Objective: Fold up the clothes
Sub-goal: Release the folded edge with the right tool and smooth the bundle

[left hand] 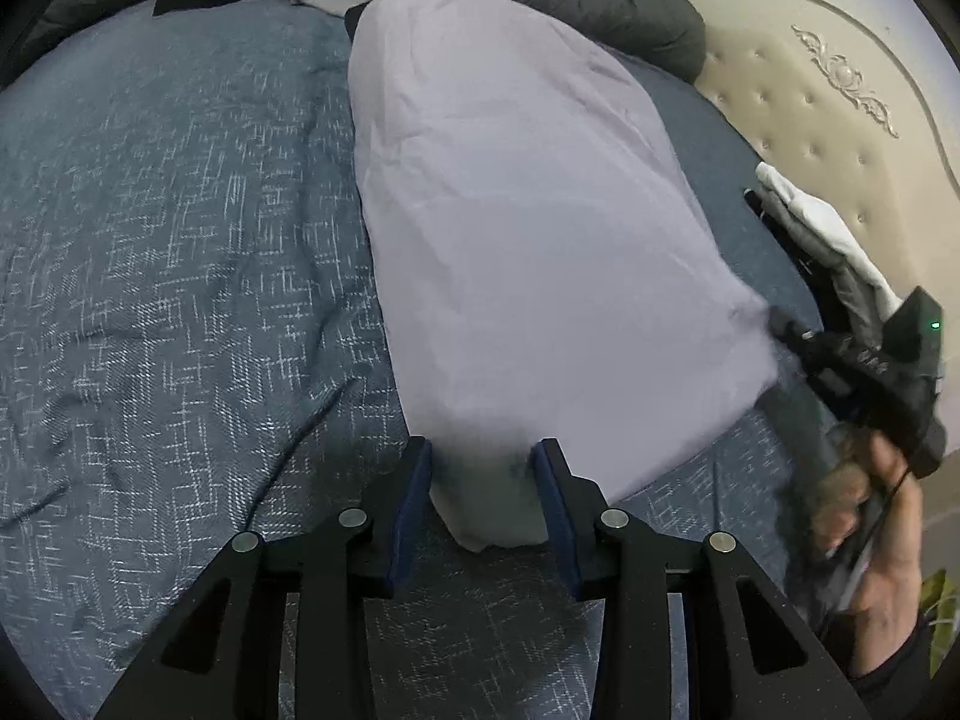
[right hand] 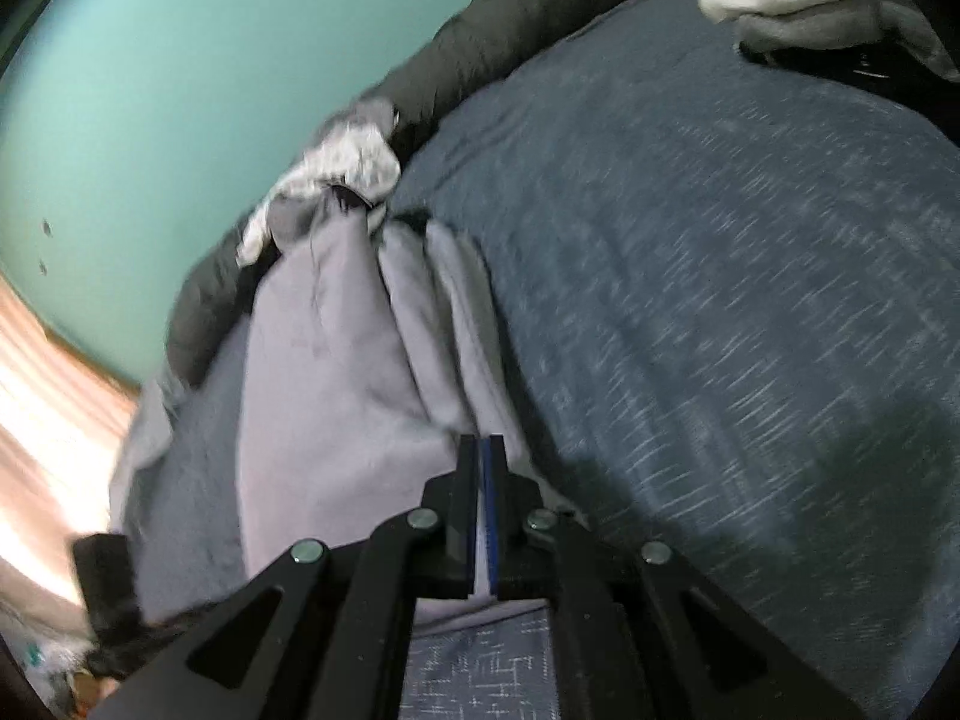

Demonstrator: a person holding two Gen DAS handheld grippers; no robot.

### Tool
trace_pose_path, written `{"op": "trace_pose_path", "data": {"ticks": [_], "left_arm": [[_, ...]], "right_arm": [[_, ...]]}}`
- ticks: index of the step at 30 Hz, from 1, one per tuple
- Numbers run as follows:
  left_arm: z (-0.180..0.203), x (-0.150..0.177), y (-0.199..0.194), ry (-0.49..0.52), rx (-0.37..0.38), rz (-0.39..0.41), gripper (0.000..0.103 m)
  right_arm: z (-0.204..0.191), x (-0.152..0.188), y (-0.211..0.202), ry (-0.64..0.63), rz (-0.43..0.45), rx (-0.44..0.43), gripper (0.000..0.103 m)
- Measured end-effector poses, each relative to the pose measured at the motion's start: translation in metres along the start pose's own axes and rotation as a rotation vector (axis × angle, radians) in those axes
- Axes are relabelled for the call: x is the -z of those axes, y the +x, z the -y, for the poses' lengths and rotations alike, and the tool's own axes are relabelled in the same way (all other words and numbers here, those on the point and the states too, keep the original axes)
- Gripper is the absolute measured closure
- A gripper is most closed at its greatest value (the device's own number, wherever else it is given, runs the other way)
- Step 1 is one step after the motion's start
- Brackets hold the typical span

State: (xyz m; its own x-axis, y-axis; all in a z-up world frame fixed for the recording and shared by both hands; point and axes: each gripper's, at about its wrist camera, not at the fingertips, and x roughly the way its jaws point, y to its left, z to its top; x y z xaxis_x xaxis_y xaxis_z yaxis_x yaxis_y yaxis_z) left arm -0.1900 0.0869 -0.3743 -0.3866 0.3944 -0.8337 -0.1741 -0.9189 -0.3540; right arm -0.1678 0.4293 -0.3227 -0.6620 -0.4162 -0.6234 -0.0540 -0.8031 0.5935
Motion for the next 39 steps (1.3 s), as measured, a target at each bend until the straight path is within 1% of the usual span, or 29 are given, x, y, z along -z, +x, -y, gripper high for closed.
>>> {"op": "trace_pose_path", "data": {"ticks": [3, 6, 7, 9, 10, 11, 17, 19, 20, 21, 22, 23, 26, 30, 33, 35, 38, 39], "left_arm": [[0.000, 0.001, 0.002, -0.013, 0.006, 0.005, 0.064], [0.002, 0.000, 0.002, -0.007, 0.000, 0.004, 0.064], [0.002, 0.000, 0.002, -0.008, 0.000, 0.001, 0.064], [0.003, 0.000, 0.003, -0.008, -0.001, -0.002, 0.064], [0.003, 0.000, 0.003, -0.008, -0.002, -0.002, 0.064], [0.004, 0.000, 0.003, -0.007, -0.003, -0.003, 0.064], [0.005, 0.000, 0.004, -0.010, 0.000, -0.004, 0.064], [0.006, 0.000, 0.004, -0.010, -0.002, -0.004, 0.064], [0.007, 0.000, 0.004, -0.009, -0.003, -0.004, 0.064], [0.007, 0.000, 0.004, -0.009, -0.004, -0.004, 0.064], [0.008, 0.000, 0.004, -0.009, -0.004, -0.004, 0.064], [0.008, 0.000, 0.004, -0.008, -0.004, -0.004, 0.064], [0.010, 0.000, 0.003, -0.005, -0.004, -0.001, 0.064], [0.017, 0.000, 0.003, 0.010, -0.005, -0.002, 0.063], [0.022, 0.001, 0.009, 0.035, -0.027, -0.013, 0.063], [0.021, 0.001, 0.009, 0.026, -0.017, -0.012, 0.064], [0.021, 0.001, 0.007, 0.023, -0.007, -0.005, 0.063], [0.020, 0.001, 0.006, 0.018, 0.001, -0.001, 0.063]], "right_arm": [[-0.001, 0.000, -0.003, 0.005, -0.006, -0.020, 0.101], [-0.007, 0.003, 0.000, -0.020, -0.038, -0.040, 0.099], [-0.009, 0.005, 0.001, -0.033, -0.047, -0.039, 0.096], [-0.018, 0.007, 0.006, -0.068, -0.061, -0.036, 0.082], [-0.021, 0.008, 0.009, -0.084, -0.069, -0.034, 0.071], [-0.023, 0.009, 0.012, -0.092, -0.079, -0.030, 0.069], [-0.017, 0.020, 0.022, -0.097, -0.143, -0.003, 0.069], [-0.017, 0.023, 0.022, -0.104, -0.139, -0.006, 0.069], [-0.017, 0.023, 0.022, -0.110, -0.135, -0.006, 0.073], [-0.019, 0.024, 0.021, -0.117, -0.129, -0.006, 0.081], [-0.021, 0.024, 0.020, -0.128, -0.128, -0.006, 0.095], [-0.023, 0.024, 0.019, -0.138, -0.126, -0.005, 0.099], [-0.029, 0.023, 0.013, -0.170, -0.105, 0.010, 0.101], [-0.029, 0.019, 0.005, -0.176, -0.075, 0.034, 0.101], [-0.017, 0.022, 0.020, -0.132, -0.121, 0.048, 0.101], [-0.009, 0.024, 0.025, -0.092, -0.137, 0.045, 0.101], [-0.008, 0.021, 0.020, -0.071, -0.115, 0.027, 0.101], [-0.007, 0.019, 0.016, -0.065, -0.098, 0.020, 0.098]]}}
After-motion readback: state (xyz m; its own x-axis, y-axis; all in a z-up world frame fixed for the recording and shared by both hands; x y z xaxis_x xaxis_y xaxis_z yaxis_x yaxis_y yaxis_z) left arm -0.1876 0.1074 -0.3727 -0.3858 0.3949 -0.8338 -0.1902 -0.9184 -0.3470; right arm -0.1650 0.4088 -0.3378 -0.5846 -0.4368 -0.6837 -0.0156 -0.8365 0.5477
